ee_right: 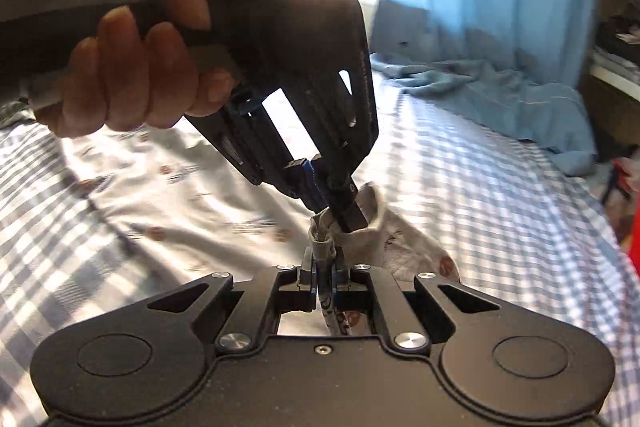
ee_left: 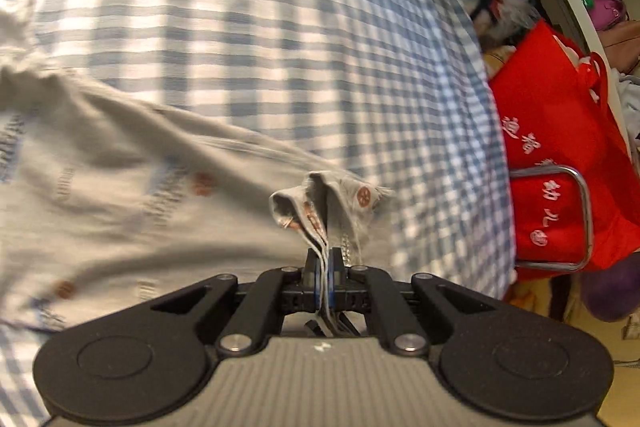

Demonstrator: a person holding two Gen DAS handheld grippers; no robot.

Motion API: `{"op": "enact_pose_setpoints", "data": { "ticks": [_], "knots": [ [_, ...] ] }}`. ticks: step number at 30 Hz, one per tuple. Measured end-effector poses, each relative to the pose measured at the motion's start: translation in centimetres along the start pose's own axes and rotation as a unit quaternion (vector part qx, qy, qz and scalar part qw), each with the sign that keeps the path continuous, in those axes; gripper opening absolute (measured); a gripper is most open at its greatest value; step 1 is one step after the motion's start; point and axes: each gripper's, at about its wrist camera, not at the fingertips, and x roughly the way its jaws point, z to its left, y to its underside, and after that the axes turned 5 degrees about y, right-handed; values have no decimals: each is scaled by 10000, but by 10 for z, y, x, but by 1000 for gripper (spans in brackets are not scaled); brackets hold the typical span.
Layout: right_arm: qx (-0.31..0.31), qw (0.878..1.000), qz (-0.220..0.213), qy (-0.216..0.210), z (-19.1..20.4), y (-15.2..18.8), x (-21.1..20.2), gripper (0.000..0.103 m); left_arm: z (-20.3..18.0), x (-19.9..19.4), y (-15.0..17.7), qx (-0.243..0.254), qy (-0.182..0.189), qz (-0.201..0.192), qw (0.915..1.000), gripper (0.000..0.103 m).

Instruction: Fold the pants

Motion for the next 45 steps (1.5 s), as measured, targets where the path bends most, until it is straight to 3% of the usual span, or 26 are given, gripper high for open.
{"op": "enact_pose_setpoints", "data": {
  "ticks": [4, 7, 9, 11, 13, 16, 18, 19, 22, 26, 32, 38, 45],
  "knots": [
    [-96, 9995, 248, -154, 40, 1, 30, 6, 35, 5, 2, 224, -169, -8, 9996, 3],
    [-42, 9983, 549, -171, 60, 8, 50, 6, 55, 10, 4, 256, -204, 65, 9994, 10],
    [-9, 9975, 700, -106, 67, 14, 59, 6, 63, 10, 5, 236, -150, 16, 9996, 22],
    [63, 9970, 767, -36, 71, 19, 62, 6, 68, 9, 6, 167, -33, -62, 9998, 46],
    [113, 9970, 766, 27, 74, 20, 62, 7, 76, 6, 7, 135, 187, -89, 9997, 50],
    [127, 9968, 778, 116, 82, 22, 66, 8, 78, 10, 5, 122, 304, -53, 9994, 65],
    [149, 9967, 780, 166, 84, 24, 66, 8, 78, 13, 3, 142, 233, 0, 9996, 63],
    [149, 9967, 775, 190, 86, 25, 67, 9, 76, 15, 2, 175, 184, 24, 9997, 56],
    [193, 9964, 787, 246, 88, 26, 65, 11, 75, 19, 1, 180, -54, 126, 9997, 21],
    [254, 9959, 818, 289, 87, 24, 65, 11, 77, 19, 2, 46, -84, 61, 9999, 5],
    [283, 9950, 872, 397, 85, 20, 59, 9, 54, 12, 9, 459, -206, -97, 9987, 3],
    [271, 9951, 806, 513, 85, 8, 42, 6, 39, -5, 5, 526, -151, -71, 9985, 2],
    [51, 9975, 590, 397, 90, -32, 21, 5, 40, -63, -6, 675, 91, -166, 9975, 2]
  ]
}}
